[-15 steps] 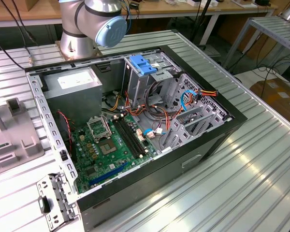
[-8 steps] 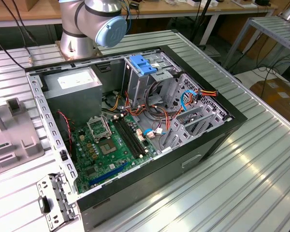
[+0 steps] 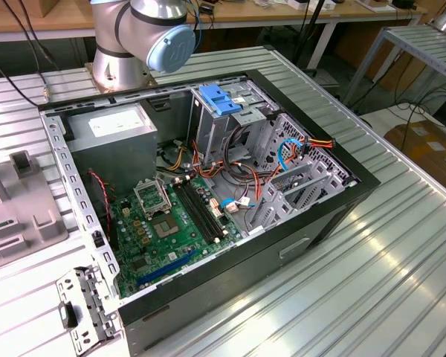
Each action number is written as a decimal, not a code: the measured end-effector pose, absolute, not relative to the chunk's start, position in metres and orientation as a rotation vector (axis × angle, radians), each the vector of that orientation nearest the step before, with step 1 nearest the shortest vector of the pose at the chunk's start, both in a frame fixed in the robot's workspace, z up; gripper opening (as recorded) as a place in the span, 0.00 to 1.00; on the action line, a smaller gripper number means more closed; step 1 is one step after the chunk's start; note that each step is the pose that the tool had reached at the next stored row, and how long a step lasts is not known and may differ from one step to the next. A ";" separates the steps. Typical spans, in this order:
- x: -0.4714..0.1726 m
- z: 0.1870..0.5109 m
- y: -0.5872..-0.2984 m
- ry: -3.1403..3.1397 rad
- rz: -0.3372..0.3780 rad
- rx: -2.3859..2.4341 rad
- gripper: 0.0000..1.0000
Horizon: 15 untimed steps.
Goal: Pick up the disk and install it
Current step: 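Pick up the disk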
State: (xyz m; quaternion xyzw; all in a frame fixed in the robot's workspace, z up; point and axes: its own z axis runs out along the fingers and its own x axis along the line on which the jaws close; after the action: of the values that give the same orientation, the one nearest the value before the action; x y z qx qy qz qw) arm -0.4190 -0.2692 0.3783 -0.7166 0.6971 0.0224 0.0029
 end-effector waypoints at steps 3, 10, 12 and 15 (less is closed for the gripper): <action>-0.419 0.380 -0.269 2.186 0.070 -2.247 0.36; -0.419 0.385 -0.269 2.186 0.071 -2.247 0.36; -0.419 0.388 -0.269 2.186 0.070 -2.247 0.36; -0.419 0.390 -0.269 2.186 0.070 -2.247 0.36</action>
State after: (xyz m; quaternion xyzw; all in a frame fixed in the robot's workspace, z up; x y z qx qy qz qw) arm -0.4190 -0.2692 0.3901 -0.7166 0.6971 0.0225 0.0028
